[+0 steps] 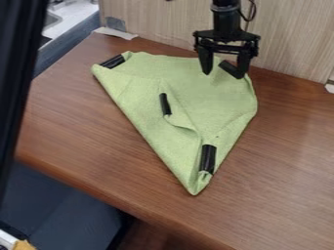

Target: Fold the cloth from top right to bottom left

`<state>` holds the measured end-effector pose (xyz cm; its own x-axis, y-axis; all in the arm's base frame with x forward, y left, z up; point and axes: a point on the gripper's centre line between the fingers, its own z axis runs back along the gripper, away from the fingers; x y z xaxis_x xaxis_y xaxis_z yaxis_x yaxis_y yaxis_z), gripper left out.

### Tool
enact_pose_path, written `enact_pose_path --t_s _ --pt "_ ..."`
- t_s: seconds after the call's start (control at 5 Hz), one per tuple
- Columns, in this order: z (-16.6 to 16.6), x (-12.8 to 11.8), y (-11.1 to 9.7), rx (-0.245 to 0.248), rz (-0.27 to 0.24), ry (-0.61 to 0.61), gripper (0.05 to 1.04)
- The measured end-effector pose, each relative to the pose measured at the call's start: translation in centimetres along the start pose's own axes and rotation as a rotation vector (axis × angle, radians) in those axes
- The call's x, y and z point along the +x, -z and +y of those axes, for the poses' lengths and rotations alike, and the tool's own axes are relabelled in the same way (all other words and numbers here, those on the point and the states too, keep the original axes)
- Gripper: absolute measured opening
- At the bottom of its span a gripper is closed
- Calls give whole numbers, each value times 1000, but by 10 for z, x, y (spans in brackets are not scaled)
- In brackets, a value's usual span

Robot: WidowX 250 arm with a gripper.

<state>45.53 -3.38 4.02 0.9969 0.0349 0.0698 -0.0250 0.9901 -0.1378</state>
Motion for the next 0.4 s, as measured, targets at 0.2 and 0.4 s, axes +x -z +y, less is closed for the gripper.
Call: enact_pose_path --t_s 0.2,0.4 --pt "-8 6 9 -2 -5 36 999" --pt "-18 9 19 -5 -11 78 999"
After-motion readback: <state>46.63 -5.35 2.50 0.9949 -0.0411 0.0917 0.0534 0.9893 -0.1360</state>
